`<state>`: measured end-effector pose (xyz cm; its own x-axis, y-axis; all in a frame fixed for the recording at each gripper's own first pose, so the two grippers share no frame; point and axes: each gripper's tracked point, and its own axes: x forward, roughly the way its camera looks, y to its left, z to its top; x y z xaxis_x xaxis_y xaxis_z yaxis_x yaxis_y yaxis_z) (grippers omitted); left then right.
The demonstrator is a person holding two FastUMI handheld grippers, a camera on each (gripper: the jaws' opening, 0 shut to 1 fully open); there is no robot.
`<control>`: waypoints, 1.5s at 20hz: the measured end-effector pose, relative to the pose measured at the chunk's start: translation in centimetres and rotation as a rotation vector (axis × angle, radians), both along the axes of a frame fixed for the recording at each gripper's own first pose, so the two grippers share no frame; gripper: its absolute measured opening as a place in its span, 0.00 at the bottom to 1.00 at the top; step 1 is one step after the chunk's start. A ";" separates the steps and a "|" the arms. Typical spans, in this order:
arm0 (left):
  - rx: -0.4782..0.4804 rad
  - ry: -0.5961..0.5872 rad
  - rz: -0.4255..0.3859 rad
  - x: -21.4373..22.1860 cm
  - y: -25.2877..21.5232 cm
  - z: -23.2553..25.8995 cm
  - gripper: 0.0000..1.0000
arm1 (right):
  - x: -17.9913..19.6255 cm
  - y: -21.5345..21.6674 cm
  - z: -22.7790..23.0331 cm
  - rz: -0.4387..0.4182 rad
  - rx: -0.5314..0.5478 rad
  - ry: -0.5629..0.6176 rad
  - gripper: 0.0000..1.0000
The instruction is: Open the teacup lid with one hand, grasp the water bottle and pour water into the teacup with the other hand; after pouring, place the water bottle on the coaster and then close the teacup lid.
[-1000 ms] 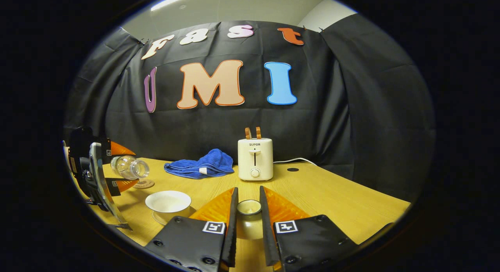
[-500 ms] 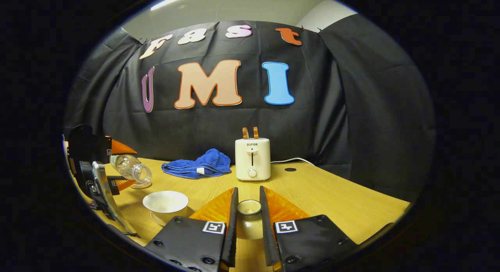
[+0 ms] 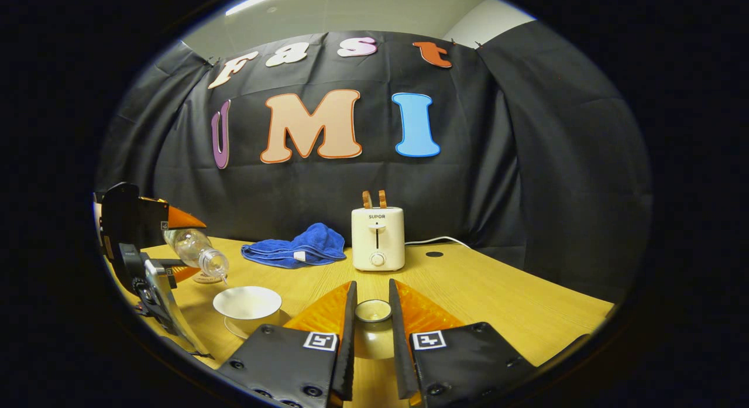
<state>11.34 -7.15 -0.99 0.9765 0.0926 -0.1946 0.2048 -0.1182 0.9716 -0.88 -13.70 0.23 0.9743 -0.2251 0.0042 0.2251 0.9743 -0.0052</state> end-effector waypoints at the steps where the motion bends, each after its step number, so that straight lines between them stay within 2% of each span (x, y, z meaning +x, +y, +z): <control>1: 0.008 0.001 -0.002 -0.1 -0.1 0.2 0.68 | 0.0 0.0 0.1 0.001 0.000 0.000 0.32; 30: 0.286 -0.047 -0.064 0.6 -1.4 4.5 0.68 | 0.0 0.3 0.1 0.020 -0.003 0.003 0.32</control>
